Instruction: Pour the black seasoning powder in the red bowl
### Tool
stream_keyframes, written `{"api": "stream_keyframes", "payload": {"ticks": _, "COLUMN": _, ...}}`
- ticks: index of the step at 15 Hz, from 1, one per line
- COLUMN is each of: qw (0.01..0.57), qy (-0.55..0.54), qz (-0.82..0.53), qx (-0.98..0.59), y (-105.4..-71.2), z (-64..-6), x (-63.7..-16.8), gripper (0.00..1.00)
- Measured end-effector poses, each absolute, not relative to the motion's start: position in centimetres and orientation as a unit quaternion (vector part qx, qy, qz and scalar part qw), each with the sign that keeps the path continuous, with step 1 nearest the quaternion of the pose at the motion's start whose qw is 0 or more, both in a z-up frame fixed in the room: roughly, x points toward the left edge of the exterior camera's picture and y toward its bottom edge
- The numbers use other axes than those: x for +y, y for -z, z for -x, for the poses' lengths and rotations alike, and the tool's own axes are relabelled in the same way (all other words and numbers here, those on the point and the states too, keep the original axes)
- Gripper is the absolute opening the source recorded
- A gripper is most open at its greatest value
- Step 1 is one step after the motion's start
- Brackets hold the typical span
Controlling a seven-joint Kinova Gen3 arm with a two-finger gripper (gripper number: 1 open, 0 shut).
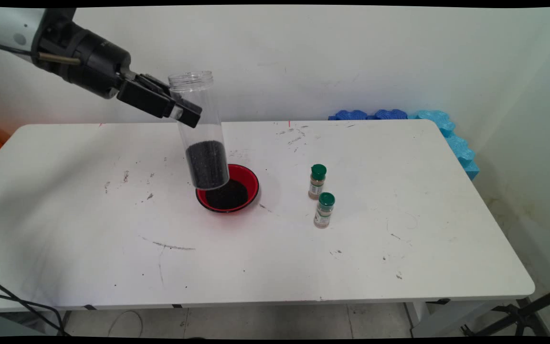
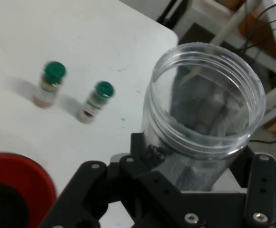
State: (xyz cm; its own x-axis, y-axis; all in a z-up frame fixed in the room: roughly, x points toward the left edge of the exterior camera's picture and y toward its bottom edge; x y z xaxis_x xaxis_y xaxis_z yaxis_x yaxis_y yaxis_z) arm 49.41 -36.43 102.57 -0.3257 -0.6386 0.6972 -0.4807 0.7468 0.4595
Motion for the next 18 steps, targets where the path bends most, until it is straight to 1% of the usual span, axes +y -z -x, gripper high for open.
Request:
{"api": "stream_keyframes", "payload": {"ticks": 9, "qw": 0.439, "qy": 0.147, "qz": -0.394, "qx": -0.794, "y": -100.6, "z": -48.9, "x": -36.6, "gripper": 0.0}}
{"api": "stream_keyframes", "payload": {"ticks": 12, "qw": 0.426, "qy": 0.158, "qz": -0.416, "qx": -0.788, "y": -99.4, "z": -48.7, "x": -36.7, "gripper": 0.0}}
{"api": "stream_keyframes", "payload": {"ticks": 18, "qw": 0.403, "qy": 0.191, "qz": -0.502, "qx": -0.74, "y": -96.6, "z": -48.5, "x": -37.5, "gripper": 0.0}}
